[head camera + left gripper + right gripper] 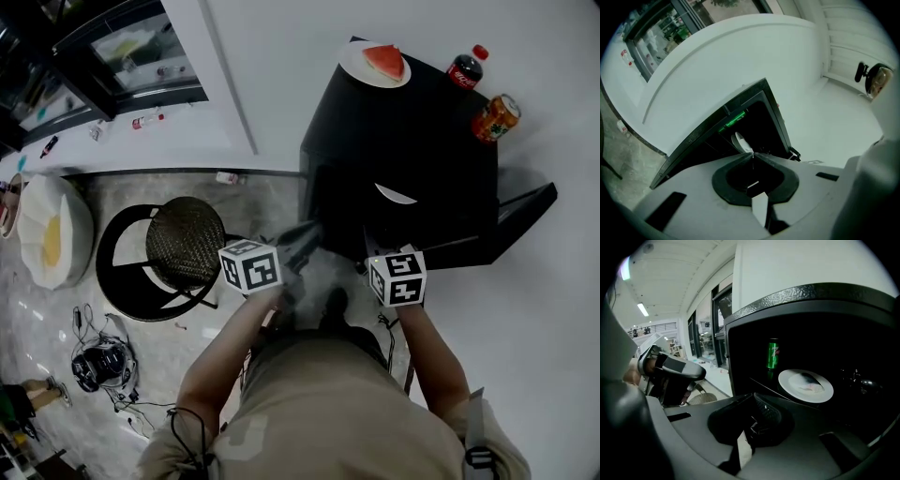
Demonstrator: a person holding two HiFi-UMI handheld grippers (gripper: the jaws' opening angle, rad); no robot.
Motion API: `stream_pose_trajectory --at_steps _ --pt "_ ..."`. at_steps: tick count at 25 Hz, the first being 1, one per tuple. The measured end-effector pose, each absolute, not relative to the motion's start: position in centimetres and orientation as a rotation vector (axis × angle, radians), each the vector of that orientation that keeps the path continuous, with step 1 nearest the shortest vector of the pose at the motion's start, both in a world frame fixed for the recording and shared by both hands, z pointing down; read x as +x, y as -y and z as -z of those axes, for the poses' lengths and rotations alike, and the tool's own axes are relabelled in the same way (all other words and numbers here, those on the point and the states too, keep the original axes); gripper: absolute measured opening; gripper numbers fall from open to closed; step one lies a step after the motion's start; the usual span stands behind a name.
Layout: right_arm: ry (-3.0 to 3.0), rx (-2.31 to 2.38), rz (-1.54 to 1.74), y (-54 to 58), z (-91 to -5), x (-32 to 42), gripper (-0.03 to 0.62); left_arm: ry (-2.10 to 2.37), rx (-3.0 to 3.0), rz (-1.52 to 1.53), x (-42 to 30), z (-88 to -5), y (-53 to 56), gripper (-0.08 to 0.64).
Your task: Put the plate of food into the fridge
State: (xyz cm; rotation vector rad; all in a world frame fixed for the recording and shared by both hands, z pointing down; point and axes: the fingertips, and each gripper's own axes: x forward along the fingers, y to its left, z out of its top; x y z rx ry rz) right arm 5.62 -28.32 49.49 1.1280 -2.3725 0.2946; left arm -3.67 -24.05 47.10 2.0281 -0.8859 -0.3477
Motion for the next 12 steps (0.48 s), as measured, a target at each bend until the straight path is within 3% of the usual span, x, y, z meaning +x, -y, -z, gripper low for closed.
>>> stream_pose_trajectory --at_steps 12 --pt "2.427 1.083 -0.266 24.6 -46.9 2.1 0.023 0.912 2.084 0.395 -7.3 -45.0 21.6 0.014"
